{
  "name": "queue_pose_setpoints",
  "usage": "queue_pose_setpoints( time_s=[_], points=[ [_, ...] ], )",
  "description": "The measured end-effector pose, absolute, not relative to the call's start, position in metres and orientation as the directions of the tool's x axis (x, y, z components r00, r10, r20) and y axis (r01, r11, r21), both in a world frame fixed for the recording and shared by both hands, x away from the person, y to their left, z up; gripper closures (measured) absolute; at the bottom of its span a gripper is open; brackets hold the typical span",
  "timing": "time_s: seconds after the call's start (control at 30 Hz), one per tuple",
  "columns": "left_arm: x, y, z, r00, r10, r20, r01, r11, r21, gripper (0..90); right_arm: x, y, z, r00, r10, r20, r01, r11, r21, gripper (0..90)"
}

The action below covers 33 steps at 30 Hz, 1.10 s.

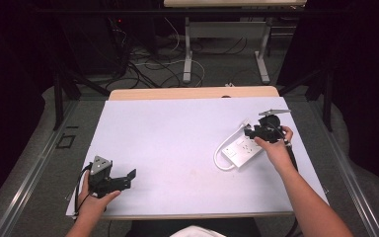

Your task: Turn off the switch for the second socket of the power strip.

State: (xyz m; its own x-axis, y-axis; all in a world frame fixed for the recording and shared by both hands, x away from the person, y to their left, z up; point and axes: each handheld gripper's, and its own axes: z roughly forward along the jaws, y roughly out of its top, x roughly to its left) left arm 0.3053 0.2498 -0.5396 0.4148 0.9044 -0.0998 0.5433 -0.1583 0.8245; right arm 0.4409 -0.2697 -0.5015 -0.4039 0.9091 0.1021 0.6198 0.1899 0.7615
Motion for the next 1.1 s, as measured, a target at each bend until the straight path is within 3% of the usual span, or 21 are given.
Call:
queue_pose_setpoints(
  time_s=[0.57, 1.1],
  points=[
    [0.307, 0.249, -0.54, 0.412, 0.906, -0.102, 0.544, -0.154, 0.825, 3.2, 0.419, -0.26, -0.489, -0.471, 0.878, 0.084, 0.552, 0.219, 0.804, 36.2],
    [0.309, 0.244, -0.541, 0.423, 0.9, -0.103, 0.542, -0.161, 0.825, 3.2, 0.396, -0.255, -0.477, -0.49, 0.864, 0.12, 0.5, 0.165, 0.85, 26.5]
  ],
)
